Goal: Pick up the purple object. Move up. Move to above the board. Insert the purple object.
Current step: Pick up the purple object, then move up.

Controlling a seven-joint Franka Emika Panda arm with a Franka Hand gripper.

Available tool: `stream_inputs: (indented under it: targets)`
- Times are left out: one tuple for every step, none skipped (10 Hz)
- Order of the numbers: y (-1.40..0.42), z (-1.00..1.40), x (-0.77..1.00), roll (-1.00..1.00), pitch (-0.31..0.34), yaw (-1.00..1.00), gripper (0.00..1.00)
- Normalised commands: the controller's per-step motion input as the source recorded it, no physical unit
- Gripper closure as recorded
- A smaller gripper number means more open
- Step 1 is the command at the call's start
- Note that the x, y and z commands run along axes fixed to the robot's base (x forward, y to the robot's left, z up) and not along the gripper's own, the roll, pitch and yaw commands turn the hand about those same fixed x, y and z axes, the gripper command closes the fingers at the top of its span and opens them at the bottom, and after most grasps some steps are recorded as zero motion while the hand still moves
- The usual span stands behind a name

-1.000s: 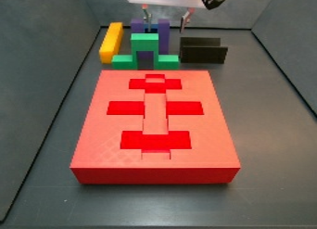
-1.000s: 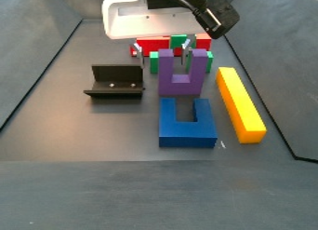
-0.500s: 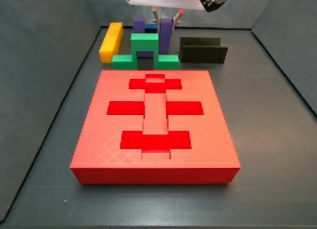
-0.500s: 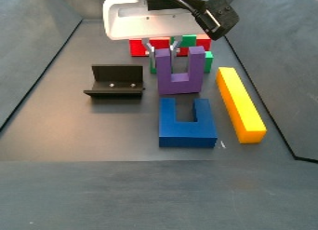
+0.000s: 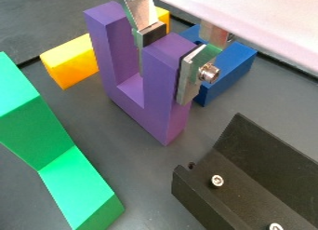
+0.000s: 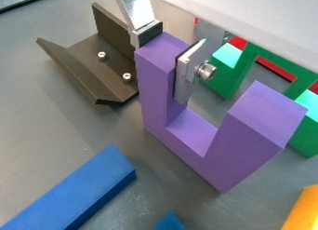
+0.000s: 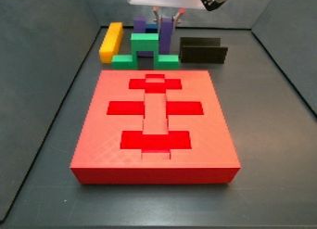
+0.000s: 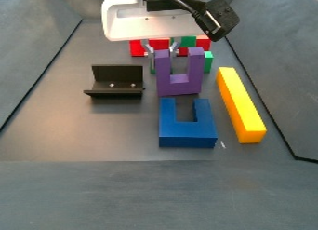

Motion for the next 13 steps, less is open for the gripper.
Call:
stream_inputs:
  targets:
    - [0.00,0.00,0.00,0.00,0.000,0.00,1.00]
    - [0.00,0.00,0.00,0.00,0.000,0.00,1.00]
    - [0.00,0.00,0.00,0.00,0.000,0.00,1.00]
    - [0.00,0.00,0.00,0.00,0.000,0.00,1.00]
    - [0.00,0.00,0.00,0.00,0.000,0.00,1.00]
    - [0.00,0.00,0.00,0.00,0.000,0.00,1.00]
    - [0.00,0.00,0.00,0.00,0.000,0.00,1.00]
    - [0.00,0.00,0.00,0.00,0.000,0.00,1.00]
    - [0.00,0.00,0.00,0.00,0.000,0.00,1.00]
    - [0.00,0.83,0.00,0.00,0.000,0.00,1.00]
    - [0.02,0.69,-0.10,-0.01,0.069,0.05,1.00]
    - [0.01,0.53,-0.09,-0.01,0.064,0.05,1.00]
    - [0.01,0.18,-0.02,-0.01,0.022,0.03,1.00]
